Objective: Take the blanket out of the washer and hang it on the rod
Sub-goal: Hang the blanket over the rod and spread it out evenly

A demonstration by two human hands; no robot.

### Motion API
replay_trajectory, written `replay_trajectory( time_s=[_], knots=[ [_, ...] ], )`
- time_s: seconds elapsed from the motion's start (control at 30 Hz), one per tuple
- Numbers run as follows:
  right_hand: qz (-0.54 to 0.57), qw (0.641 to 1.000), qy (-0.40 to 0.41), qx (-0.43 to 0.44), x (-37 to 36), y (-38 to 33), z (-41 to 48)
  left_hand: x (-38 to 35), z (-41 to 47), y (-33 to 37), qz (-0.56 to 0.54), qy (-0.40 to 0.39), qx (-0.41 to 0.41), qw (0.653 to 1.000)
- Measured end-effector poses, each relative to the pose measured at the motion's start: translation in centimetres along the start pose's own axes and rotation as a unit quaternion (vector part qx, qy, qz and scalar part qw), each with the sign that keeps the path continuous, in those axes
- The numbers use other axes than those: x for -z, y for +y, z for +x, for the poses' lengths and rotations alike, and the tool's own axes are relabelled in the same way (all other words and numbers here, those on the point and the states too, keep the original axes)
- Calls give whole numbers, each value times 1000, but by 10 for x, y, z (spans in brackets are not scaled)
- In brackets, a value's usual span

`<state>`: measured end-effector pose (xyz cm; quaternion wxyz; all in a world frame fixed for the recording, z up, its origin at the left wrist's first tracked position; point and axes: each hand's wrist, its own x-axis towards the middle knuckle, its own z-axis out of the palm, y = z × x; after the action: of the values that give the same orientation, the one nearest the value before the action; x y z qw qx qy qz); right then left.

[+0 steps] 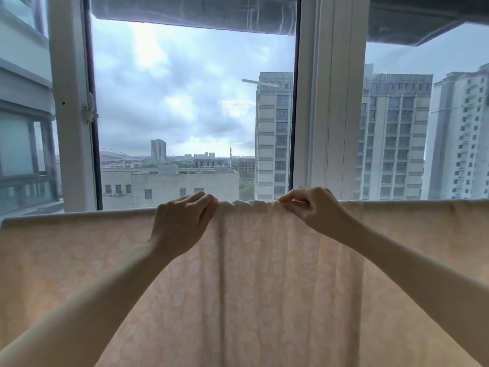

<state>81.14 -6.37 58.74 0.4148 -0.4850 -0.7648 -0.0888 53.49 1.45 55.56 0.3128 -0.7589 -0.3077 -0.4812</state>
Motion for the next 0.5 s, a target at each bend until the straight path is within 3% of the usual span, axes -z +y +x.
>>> replay_trajectory(
  time_s=[0.27, 0.5],
  knots=[
    [25, 999, 47, 12, 1, 5, 7, 2, 0, 3, 15, -9, 10, 1000],
    [-56, 994, 93, 1, 14, 13, 9, 11, -3, 12, -4, -46, 28, 999]
  ],
)
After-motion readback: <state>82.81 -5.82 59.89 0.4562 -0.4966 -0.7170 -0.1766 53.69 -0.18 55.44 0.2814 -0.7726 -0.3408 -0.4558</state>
